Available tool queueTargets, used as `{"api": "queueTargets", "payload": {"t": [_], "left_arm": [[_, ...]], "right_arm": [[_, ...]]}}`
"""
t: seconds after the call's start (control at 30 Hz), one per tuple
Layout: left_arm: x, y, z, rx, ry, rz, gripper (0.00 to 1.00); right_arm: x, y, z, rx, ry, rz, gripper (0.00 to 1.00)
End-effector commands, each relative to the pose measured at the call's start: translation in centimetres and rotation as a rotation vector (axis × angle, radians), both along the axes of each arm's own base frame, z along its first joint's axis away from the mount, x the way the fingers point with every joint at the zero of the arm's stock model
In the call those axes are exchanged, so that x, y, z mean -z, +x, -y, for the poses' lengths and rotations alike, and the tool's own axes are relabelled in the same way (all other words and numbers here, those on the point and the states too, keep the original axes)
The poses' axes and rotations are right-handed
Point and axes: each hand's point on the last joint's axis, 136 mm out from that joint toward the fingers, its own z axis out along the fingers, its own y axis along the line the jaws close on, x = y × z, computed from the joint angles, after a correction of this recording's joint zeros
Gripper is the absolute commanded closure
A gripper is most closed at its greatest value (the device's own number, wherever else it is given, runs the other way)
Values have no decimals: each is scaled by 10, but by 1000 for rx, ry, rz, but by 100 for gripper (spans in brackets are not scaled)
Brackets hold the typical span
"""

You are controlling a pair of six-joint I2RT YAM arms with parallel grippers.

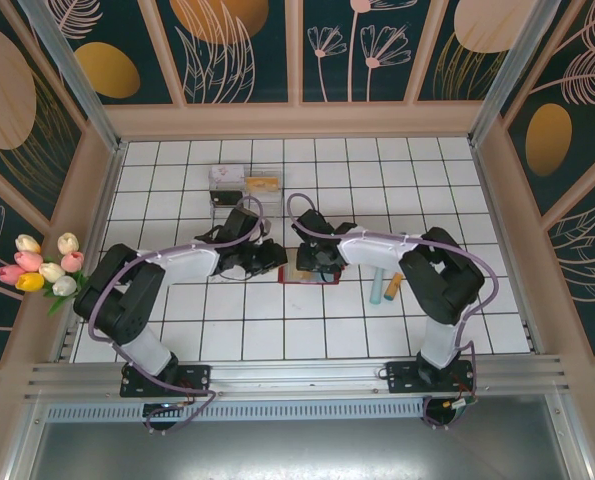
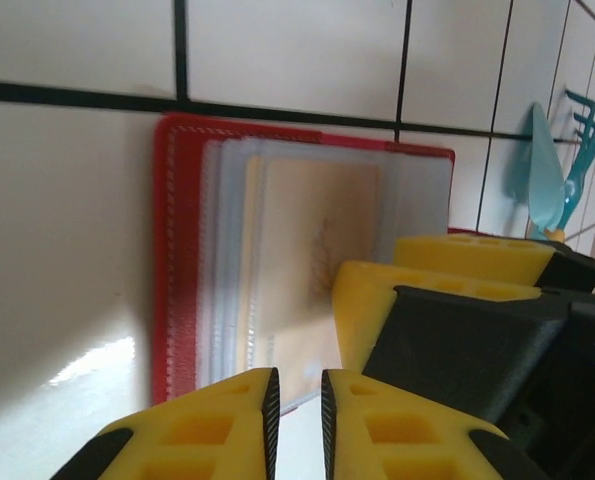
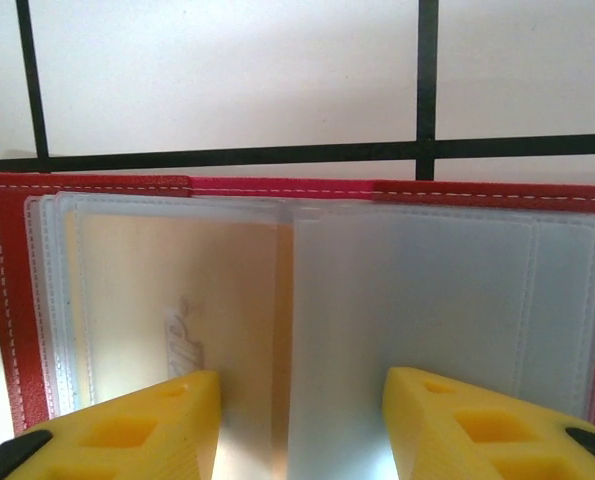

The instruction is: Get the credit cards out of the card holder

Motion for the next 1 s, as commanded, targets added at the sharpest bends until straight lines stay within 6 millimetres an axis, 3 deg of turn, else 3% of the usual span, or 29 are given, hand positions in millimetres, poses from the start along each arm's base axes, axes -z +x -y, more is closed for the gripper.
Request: {"api": "queueTargets", "payload": {"t": [0.0,0.23,0.47,0.73,0.97], "left_arm": [[-1,-2,13,26,-60,-15,80],[21,-2,9,2,1,-72,79],[30,-3,9,0,21,-98,78],[25,-4,12,16,13,-92,83],[20,-4,11,15,20,-83,78]], "right_arm": [[21,-21,21,0,-44,-87,53],[20,-21,21,-5,-5,-89,58],[24,-23,26,0,-17,-95,58],[25,-23,27,9,-20,-96,59],[26,-24,30,16,-21,-98,60]]}}
